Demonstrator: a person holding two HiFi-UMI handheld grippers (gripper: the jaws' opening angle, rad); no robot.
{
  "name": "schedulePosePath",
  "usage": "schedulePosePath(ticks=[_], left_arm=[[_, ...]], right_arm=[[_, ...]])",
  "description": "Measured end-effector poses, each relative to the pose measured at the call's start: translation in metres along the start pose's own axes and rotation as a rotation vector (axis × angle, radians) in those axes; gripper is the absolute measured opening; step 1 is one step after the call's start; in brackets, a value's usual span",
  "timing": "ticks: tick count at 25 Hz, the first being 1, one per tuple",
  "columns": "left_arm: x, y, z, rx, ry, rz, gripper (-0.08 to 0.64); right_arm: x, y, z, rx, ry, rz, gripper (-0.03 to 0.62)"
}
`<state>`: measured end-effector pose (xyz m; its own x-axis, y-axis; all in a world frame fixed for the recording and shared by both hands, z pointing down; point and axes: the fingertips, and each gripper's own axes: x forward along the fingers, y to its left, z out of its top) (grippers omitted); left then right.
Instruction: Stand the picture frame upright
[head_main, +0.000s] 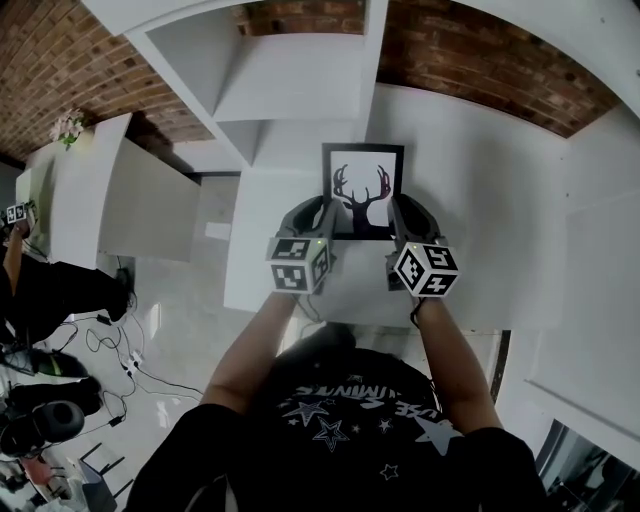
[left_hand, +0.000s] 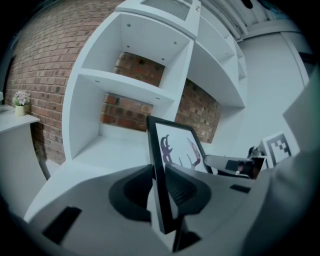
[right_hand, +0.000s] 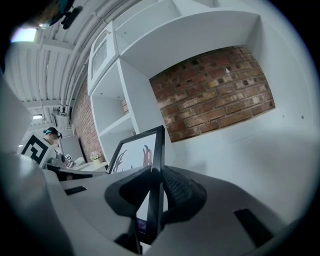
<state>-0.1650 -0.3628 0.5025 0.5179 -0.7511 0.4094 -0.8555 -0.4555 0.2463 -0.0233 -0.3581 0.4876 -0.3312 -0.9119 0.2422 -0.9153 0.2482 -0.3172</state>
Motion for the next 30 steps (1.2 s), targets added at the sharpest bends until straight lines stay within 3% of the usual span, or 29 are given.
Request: schedulePosePath(ticks=[30], left_arm=[[0.052, 0.032, 0.022, 0.092, -0.069, -0.026, 0.083]], right_arm=[[0.053, -0.015, 0.001, -0.037, -0.037, -0.032, 0.08]])
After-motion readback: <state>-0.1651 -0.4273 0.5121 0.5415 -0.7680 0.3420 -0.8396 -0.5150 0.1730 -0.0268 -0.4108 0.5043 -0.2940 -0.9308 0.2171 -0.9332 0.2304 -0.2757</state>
